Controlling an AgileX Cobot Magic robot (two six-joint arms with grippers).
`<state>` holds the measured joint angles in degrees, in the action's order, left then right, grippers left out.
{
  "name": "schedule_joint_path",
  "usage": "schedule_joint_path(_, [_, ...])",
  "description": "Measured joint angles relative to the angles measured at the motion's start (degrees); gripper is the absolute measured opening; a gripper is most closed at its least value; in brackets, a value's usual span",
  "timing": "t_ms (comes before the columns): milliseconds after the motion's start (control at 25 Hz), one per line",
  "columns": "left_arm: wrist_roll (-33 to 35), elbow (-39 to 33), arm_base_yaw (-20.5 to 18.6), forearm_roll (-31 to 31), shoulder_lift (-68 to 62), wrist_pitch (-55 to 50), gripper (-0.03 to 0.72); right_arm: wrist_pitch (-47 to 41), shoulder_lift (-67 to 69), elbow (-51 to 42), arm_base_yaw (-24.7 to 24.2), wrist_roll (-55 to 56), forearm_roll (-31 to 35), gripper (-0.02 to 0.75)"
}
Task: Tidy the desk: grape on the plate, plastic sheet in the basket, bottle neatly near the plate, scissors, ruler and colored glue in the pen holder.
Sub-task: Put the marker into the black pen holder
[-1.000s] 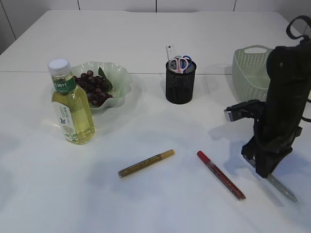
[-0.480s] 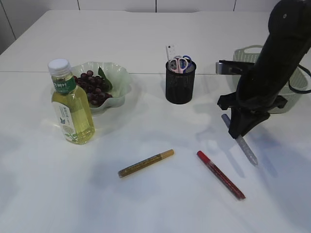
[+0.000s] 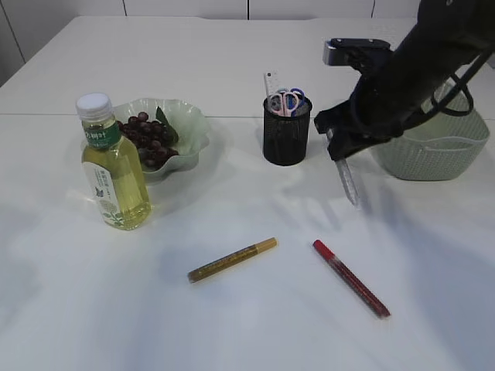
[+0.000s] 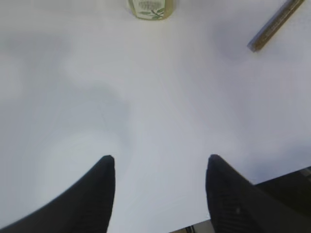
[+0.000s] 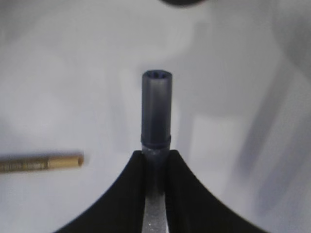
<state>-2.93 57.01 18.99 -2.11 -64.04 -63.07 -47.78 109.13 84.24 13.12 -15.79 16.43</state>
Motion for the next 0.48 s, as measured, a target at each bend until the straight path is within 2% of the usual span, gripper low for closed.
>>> schedule_joint_path(320, [0.0, 0.0, 0.0, 0.0, 0.0, 4.5, 0.434, 27.8, 0.0, -0.6, 1.8, 0.0, 1.6, 0.111])
schedule_joint_path(480, [0.0, 0.0, 0.0, -0.6, 0.0, 6.3, 0.434, 37.1, 0.9, 0.1, 1.8, 0.0, 2.5, 0.111])
